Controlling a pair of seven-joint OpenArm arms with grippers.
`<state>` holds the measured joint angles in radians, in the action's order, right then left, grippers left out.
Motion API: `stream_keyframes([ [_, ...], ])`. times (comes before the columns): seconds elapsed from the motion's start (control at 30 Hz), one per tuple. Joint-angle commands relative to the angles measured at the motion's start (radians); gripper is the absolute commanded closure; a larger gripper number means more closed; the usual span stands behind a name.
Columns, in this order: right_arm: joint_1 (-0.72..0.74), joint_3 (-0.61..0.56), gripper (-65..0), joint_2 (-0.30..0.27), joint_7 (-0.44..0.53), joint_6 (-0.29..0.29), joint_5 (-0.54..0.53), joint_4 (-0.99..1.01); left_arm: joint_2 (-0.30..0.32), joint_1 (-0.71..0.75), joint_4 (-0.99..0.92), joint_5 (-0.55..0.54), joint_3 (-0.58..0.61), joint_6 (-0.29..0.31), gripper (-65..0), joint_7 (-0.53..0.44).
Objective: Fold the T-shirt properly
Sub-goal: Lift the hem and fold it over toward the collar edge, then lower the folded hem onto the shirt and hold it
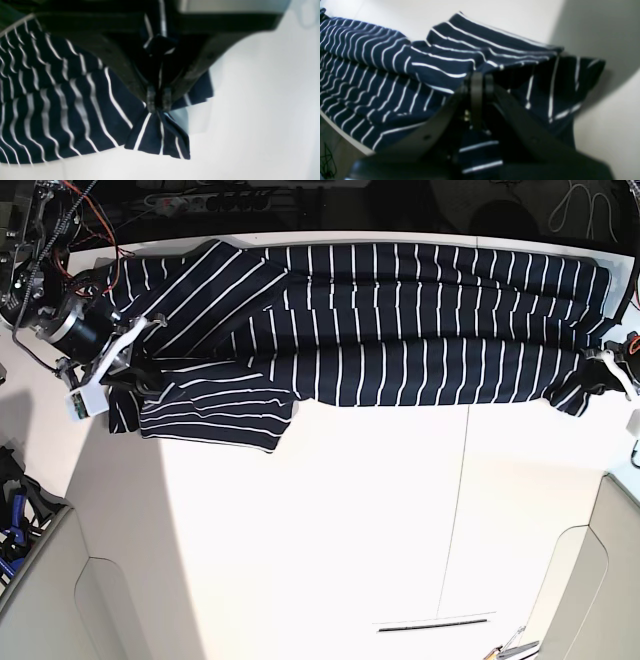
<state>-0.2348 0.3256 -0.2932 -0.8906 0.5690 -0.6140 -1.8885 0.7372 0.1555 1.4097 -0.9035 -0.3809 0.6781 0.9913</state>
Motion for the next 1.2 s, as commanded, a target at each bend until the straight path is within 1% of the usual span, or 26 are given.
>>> stream_keyframes([
  [0.0,-0.008,0.014,0.0,-0.011,0.022,0.003,-0.015,-0.02,0.028,0.008,0.03,-0.018,-0.012,0.008,0.0,-0.001],
  [0.13,-0.046,0.037,0.0,-0.011,0.025,0.003,-0.015,-0.02,0.028,0.066,0.079,-0.02,-0.027,0.007,0.0,0.0],
  [0.2,-0.061,0.047,0.0,-0.011,0.027,0.003,-0.015,-0.02,0.027,0.094,0.092,-0.021,-0.056,0.006,0.0,-0.002],
  [0.3,-0.078,0.054,0.0,-0.011,0.027,0.003,-0.014,-0.018,0.027,0.134,0.097,-0.021,-0.113,-0.024,0.0,-0.016],
  [0.4,-0.094,0.054,0.0,-0.011,0.026,0.003,-0.013,-0.016,0.027,0.172,0.097,-0.031,-0.159,-0.023,0.0,-0.015],
  [0.53,-0.099,0.054,0.0,-0.009,0.026,0.0,-0.01,0.009,0.021,0.2,0.097,-0.066,-0.164,-0.023,0.0,-0.014],
  [0.6,-0.099,0.054,0.0,-0.008,0.025,-0.006,-0.011,0.039,0.006,0.2,0.097,-0.061,-0.165,-0.023,-3.2,-0.005],
  [0.7,-0.098,0.054,0.0,-0.009,0.026,-0.006,0.001,0.101,-0.015,0.2,0.097,-0.062,-0.164,-0.023,-10.5,-0.003],
  [0.73,-0.098,0.054,-1.2,-0.009,0.026,-0.006,0.005,0.123,-0.021,0.2,0.097,-0.061,-0.165,-0.023,-13.1,-0.004],
  [0.8,-0.098,0.054,-15.9,-0.009,0.026,-0.008,0.004,0.164,-0.031,0.199,0.097,-0.061,-0.165,-0.023,-18.5,-0.005],
  [0.83,-0.098,0.054,-21.7,-0.009,0.026,-0.008,0.004,0.179,-0.036,0.199,0.097,-0.061,-0.165,-0.023,-20.9,-0.009],
  [0.87,-0.098,0.054,-25.8,-0.009,0.026,-0.008,0.004,0.187,-0.04,0.199,0.097,-0.061,-0.165,-0.023,-23.0,-0.015],
  [0.9,-0.098,0.054,-28.0,-0.009,0.025,-0.008,0.004,0.188,-0.042,0.199,0.097,-0.062,-0.165,-0.023,-24.5,-0.022],
  [0.97,-0.097,0.056,-28.2,-0.009,0.026,-0.008,-0.012,0.18,-0.042,0.199,0.097,-0.064,-0.166,-0.024,-26.3,-0.047],
  [1.03,-0.095,0.066,-28.2,-0.009,0.024,-0.008,-0.049,0.16,-0.042,0.199,0.097,-0.071,-0.179,-0.024,-27.5,-0.052],
  [1.17,-0.095,0.112,-28.2,-0.008,0.018,-0.008,-0.108,0.088,-0.042,0.199,0.097,-0.092,-0.25,-0.024,-29.3,-0.044],
])
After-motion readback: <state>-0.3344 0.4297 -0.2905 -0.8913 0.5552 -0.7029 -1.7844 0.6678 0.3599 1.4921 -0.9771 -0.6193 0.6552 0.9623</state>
